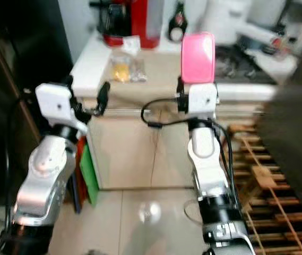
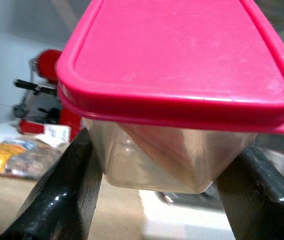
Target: Restocking fridge
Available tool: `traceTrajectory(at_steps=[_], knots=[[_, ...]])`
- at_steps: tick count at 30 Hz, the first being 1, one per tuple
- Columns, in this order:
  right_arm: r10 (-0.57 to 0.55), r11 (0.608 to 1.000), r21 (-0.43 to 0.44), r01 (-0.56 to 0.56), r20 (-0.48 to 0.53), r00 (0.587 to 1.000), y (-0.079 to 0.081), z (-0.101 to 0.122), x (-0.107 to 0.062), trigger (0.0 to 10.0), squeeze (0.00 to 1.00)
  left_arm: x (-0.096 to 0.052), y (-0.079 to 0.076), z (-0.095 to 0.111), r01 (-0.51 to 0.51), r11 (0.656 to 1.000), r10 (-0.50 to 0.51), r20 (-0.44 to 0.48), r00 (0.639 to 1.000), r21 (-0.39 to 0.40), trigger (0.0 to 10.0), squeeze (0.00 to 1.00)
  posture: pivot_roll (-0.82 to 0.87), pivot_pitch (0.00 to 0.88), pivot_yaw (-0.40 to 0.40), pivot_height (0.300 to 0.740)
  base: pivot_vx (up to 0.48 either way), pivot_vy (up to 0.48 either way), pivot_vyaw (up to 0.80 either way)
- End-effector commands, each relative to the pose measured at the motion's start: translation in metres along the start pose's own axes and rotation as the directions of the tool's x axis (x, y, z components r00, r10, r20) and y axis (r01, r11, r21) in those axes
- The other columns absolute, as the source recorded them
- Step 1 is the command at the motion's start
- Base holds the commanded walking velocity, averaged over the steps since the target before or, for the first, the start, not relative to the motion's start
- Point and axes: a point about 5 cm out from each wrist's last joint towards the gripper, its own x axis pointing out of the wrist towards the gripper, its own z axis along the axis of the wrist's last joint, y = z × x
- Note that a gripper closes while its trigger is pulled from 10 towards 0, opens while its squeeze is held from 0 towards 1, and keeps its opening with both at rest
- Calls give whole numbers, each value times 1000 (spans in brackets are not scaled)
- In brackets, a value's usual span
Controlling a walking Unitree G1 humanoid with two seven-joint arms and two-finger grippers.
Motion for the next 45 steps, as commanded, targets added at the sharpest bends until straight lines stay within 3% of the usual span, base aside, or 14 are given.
traceTrajectory(at_steps=[1,12,16,19,21,32,45], knots=[[-2,1000,3,2,10,1000,-1,3,3,0,0,2,2,5,-5,1000,5,21,1000,16,10000,0,-35,0,-21,740,-341,-244,0],[14,1000,-11,-14,-5,1000,-1,-1,2,0,0,0,0,2,5,1000,-4,21,1000,-24,10000,0,-39,0,-21,740,-124,-90,0],[47,998,-31,-48,-32,998,-1,-8,-2,0,0,-1,0,0,9,1000,-9,13,1000,-1,10000,0,-37,0,-22,740,0,-183,0],[76,997,-14,-79,-159,984,-10,-33,-14,0,0,-8,6,-17,-8,1000,8,-51,999,-9,10000,0,-39,0,-19,740,0,-475,0],[75,996,-23,-80,-174,982,-13,-36,-17,0,0,-11,7,-22,-11,1000,10,-72,997,-15,10000,0,-41,0,-18,740,0,-472,0],[100,994,-32,-108,-191,976,-15,-40,-24,0,0,-17,1,-25,3,999,-6,-86,996,-39,10000,0,-50,0,-13,740,0,-472,0],[113,991,-43,-123,-192,975,-16,-40,-26,0,0,-10,2,-29,-5,999,0,-101,995,-45,10000,0,-65,0,-6,740,0,-467,0]])
